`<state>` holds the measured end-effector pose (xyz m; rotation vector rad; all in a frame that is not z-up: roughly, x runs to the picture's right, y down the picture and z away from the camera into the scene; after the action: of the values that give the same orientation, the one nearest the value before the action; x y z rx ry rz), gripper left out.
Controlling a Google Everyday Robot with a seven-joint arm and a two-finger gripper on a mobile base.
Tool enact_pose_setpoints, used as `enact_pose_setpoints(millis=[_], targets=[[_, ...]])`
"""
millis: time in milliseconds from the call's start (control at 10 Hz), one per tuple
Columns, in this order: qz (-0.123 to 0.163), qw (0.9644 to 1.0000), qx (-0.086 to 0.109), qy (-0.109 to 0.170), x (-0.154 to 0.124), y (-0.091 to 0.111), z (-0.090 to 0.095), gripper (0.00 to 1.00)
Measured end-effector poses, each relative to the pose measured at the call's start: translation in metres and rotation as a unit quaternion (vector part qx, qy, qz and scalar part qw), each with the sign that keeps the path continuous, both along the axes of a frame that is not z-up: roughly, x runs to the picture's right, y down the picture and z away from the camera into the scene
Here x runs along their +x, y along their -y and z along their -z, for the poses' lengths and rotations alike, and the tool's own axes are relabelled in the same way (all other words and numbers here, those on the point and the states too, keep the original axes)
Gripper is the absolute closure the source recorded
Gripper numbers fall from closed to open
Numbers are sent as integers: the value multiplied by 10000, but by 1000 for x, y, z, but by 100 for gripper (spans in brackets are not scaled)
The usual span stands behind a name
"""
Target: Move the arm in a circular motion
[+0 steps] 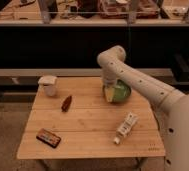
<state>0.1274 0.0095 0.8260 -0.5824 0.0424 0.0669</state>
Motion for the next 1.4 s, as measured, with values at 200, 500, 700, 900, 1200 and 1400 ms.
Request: enact_pose_setpoints(millis=[200, 500, 700, 900, 1200, 1400], targets=[[-296, 9987, -110, -411, 53, -28, 32, 20], [-442, 9969, -176, -626, 63, -89, 91, 20], [-248, 9984, -260, -430, 23, -143, 124, 20], [193, 9989, -387, -161, -27, -194, 145, 20], [892, 9940, -432, 453, -108, -227, 142, 20], [1272, 9871, -365, 903, -166, -224, 127, 20]])
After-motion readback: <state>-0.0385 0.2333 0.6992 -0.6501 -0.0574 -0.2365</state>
